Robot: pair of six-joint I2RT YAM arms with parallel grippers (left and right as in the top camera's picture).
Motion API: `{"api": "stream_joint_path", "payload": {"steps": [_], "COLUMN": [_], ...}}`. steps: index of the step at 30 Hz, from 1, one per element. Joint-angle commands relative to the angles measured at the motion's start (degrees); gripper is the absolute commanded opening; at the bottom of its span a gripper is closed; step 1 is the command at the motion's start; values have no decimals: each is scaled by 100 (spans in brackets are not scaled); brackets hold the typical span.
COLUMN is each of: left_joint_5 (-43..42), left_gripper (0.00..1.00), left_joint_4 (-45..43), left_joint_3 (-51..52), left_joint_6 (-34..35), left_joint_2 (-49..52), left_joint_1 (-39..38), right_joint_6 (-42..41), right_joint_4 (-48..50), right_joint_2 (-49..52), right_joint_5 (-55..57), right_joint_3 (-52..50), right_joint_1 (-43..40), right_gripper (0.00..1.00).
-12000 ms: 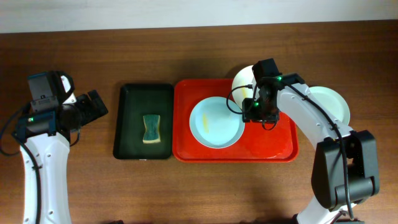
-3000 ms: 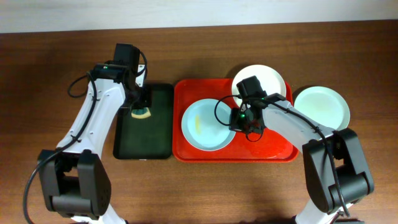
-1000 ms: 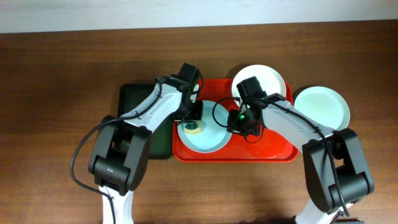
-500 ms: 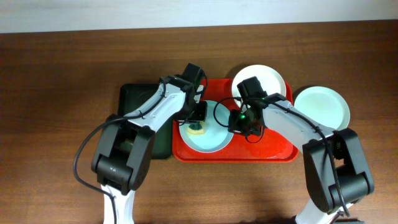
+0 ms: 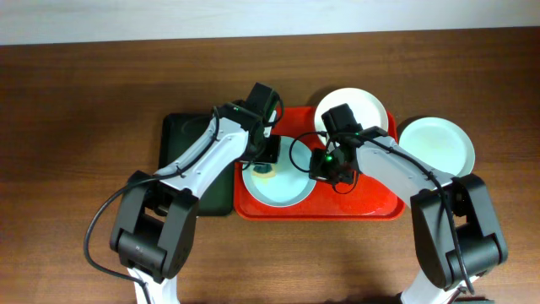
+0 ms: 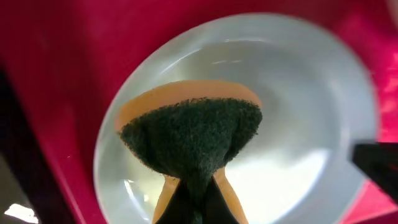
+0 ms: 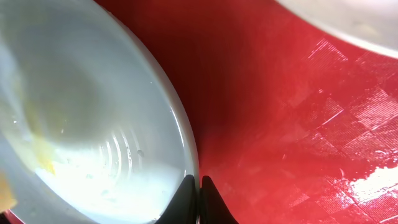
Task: Clean dirty plates on tray and stack at the side
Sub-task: 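Scrub the light blue plate with the sponge while right gripper holds it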
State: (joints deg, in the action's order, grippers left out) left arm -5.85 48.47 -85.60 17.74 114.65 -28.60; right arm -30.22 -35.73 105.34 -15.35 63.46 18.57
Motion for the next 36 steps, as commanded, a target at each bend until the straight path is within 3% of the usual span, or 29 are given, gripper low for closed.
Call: {"api": "stream_joint_path", "payload": {"steps": [1, 8, 18, 25, 29, 36], "left_joint_5": [310, 138, -2006, -1698, -881, -518], "left_gripper": [0, 0, 0, 0, 0, 0], "left_joint_4": [-337, -966, -2197, -1591, -1150, -1202], "left_joint_3": [544, 1342, 1709, 1259, 1259, 1508], "left_joint_6": [-50, 415, 413, 409, 409, 391], "left_joint_2": [-109, -98, -101, -765, -1176, -857], "left_joint_1": [-2, -4, -11, 457, 542, 358], "right_joint_6": [-31, -31, -31, -31, -31, -31], "right_joint_4": [0, 2, 20, 17, -2, 0], "right_joint_2": [-7, -7, -7, -7, -7, -7], "right_joint_5": [-50, -52, -50, -52, -52, -52], "right_joint_3": [7, 7, 7, 7, 7, 7], "right_joint_1": [22, 22, 22, 22, 22, 22], "right_gripper": [4, 4, 4, 4, 4, 4]}}
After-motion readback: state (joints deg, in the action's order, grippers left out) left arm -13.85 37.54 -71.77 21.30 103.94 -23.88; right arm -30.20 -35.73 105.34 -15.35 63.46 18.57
